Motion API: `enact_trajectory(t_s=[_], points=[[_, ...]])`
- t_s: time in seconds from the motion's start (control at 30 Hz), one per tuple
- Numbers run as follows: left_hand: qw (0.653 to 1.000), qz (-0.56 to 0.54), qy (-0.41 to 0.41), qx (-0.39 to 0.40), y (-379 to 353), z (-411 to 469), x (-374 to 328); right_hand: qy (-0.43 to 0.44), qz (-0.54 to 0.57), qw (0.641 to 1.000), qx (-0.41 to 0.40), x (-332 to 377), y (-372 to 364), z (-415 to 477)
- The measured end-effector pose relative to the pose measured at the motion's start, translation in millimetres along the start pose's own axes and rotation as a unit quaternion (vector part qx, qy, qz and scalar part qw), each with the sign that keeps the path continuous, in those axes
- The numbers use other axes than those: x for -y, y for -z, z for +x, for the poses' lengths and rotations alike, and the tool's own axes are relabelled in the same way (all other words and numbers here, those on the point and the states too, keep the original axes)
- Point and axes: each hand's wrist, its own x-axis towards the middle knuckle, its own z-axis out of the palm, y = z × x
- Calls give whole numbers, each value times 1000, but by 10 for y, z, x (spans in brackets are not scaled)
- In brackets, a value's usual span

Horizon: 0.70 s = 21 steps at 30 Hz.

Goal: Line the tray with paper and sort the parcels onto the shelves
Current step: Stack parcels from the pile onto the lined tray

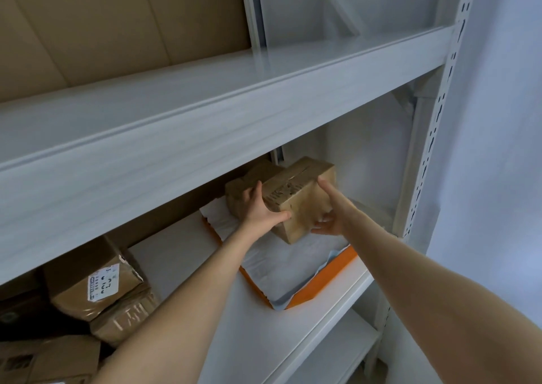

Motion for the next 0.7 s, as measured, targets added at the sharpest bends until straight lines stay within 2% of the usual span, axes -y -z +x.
enact_trajectory(t_s=[0.1, 0.3, 0.43, 0.5, 0.7], points=[[999, 4, 22, 24, 47, 63, 90, 0, -2, 999, -40, -106, -90, 93], [999, 31, 34, 12, 136, 253, 240, 3, -10, 998, -56, -240, -314, 265], [997, 59, 37, 29, 64, 268, 333, 7, -69, 997, -42, -254, -359, 371], [997, 66, 37, 31, 38, 275, 366, -11, -56, 997, -52, -264, -356, 399], [996, 79, 28, 23, 40, 302, 358, 37, -71, 996, -41, -291, -396, 433]])
